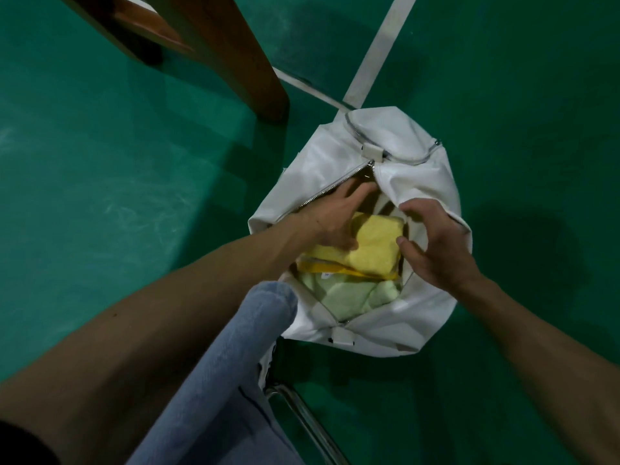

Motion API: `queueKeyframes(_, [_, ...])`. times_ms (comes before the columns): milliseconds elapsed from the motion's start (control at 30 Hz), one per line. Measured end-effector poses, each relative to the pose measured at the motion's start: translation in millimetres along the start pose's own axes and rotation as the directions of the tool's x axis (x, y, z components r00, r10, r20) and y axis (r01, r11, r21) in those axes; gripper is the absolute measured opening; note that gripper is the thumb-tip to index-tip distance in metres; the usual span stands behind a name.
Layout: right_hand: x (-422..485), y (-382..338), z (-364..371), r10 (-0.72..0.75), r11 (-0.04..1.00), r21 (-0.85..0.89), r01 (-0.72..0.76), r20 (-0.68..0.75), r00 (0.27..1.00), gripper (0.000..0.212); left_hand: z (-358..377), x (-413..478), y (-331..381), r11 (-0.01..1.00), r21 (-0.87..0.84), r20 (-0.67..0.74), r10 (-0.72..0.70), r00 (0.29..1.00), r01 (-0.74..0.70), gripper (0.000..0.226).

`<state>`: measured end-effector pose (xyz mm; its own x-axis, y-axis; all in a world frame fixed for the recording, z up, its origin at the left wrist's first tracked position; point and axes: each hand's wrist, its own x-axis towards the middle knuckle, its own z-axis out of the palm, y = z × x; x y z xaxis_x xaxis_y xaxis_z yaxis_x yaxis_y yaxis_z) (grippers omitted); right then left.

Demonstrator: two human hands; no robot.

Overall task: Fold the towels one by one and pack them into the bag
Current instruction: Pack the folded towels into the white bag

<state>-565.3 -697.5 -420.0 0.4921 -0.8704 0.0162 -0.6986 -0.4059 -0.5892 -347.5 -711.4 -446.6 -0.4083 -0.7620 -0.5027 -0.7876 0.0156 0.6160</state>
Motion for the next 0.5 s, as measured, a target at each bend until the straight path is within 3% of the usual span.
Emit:
queueKeyframes(100, [1.1,-1.5,0.8,0.056,0.997,0.06,-0.055,-0.008,0.998,0.047,-12.8,8.7,5.0,0.996,-0.015,-0.046,0.087,0.995,-0.087,0.095])
queueKeyframes(167, [2.8,-7.6,1.8,0.168,0.977,0.129,-0.171,0.032,0.985,0.046,-21.3,13.5,7.1,0.992,-0.019,-0.056,0.127,0.99,-0.129,0.086])
queueKeyframes(300, [2.9,-16.5,17.1,0.226,0.96,0.095,-0.263,0.289,0.93,0.058,-35.5,19.2,10.0,0.977,-0.066,-0.09,0.197,0.976,-0.203,0.081])
queueKeyframes(500, [5.5,-23.9,38.6,0.305,0.929,0.155,-0.335,0.191,0.933,0.071,-61.6,28.6,21.4,0.962,-0.145,-0.071,0.224,0.972,-0.232,0.078])
